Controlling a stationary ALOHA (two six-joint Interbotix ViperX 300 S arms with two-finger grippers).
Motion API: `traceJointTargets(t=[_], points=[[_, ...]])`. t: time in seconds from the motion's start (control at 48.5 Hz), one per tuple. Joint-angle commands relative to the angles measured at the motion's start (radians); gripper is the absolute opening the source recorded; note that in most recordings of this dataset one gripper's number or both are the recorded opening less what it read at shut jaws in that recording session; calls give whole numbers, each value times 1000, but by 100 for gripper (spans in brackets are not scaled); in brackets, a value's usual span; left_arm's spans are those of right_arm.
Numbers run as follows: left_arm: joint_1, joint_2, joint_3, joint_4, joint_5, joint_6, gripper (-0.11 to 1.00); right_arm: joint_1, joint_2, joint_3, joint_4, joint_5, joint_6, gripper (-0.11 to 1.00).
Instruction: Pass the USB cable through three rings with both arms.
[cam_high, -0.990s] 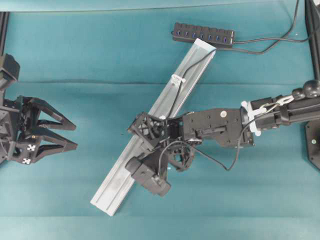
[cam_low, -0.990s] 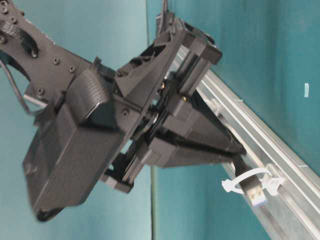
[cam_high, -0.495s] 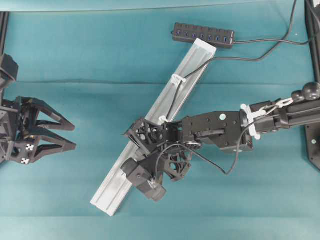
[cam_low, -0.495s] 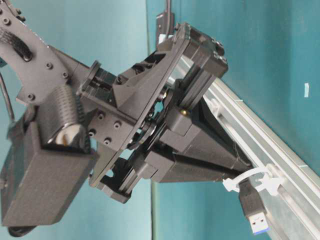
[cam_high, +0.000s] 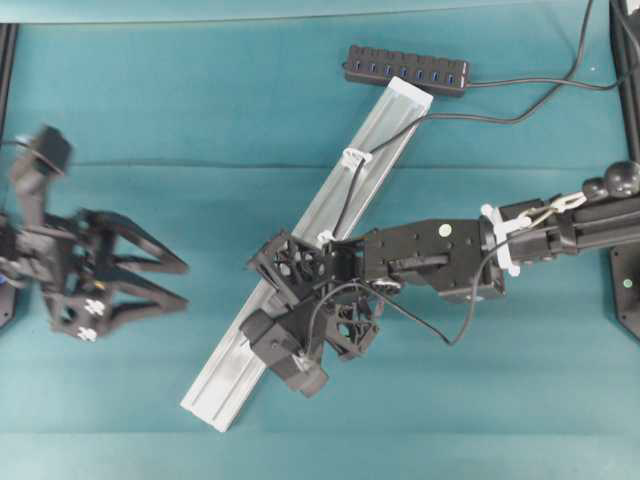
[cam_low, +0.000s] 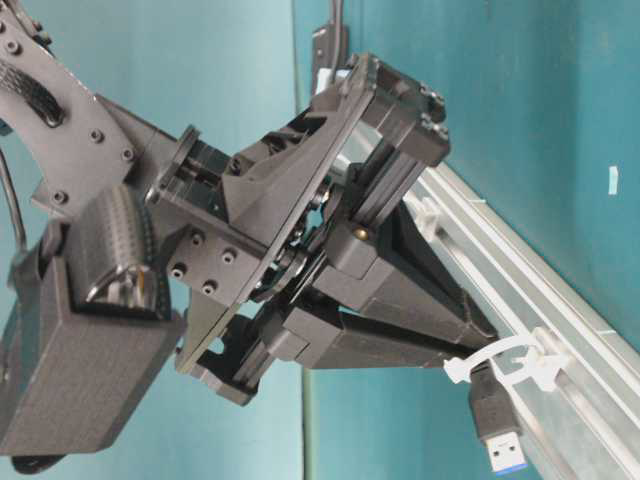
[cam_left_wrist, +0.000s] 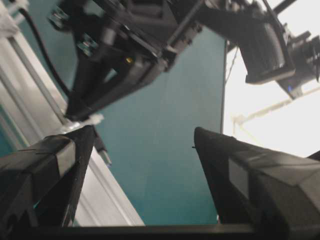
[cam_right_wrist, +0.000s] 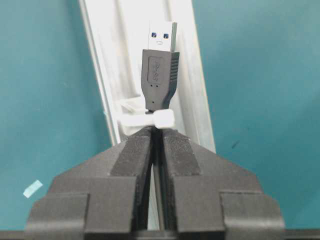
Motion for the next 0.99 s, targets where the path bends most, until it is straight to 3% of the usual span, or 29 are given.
traceJointTargets(t=[0.0, 0.371, 0.969], points=[[-29, 198, -44, 2, -20, -2, 89, -2, 2, -9, 3, -6, 12, 6], [-43, 399, -126, 2, -28, -37, 89, -3, 2, -9, 3, -6, 12, 6], [-43, 502, -201, 2, -37, -40, 89, -5, 2, -9, 3, -17, 12, 6]])
